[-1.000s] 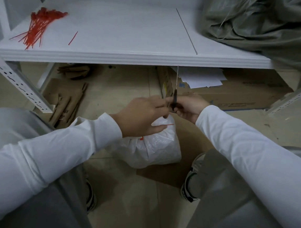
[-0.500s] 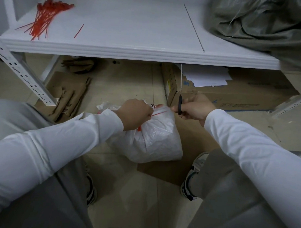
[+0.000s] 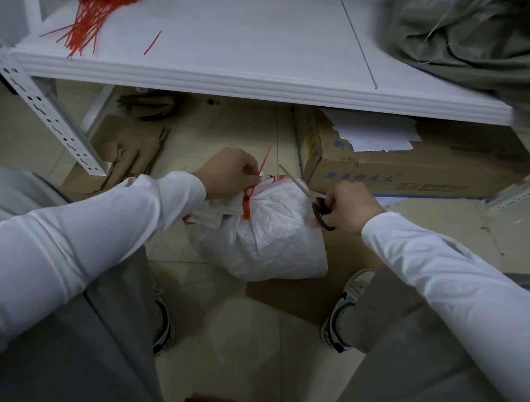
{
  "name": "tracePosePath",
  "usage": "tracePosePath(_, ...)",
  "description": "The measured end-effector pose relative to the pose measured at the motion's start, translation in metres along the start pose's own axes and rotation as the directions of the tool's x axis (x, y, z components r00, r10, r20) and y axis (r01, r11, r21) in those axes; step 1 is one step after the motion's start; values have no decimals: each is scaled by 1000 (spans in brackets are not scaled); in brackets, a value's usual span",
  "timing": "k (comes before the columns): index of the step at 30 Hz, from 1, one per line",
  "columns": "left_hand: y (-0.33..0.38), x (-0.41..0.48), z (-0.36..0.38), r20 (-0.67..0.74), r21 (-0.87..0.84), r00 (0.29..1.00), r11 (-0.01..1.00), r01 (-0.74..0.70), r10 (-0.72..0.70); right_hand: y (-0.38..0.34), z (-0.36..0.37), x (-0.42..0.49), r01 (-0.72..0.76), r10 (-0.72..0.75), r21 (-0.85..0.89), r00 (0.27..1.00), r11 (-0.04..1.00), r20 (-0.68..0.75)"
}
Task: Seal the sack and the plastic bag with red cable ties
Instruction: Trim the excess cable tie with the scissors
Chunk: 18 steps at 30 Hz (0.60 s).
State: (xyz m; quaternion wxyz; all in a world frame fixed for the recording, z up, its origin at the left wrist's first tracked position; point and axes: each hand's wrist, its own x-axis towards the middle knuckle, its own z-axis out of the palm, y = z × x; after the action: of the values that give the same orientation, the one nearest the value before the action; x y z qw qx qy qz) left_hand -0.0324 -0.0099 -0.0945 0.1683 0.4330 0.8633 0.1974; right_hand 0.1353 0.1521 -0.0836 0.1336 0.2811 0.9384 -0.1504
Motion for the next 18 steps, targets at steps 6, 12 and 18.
tracePosePath(6,-4,4,-3,-53,-137,997,989,52,-60,-13,0,-5,56,-32,-189,991,980,131)
tracePosePath(12,3,3,1,-52,-201,999,980,2,-13,-21,11,-3,108,-78,-277,990,955,118)
tracePosePath(18,8,2,6,-71,-182,996,981,-61,49,-35,24,-4,78,-65,-86,987,993,145)
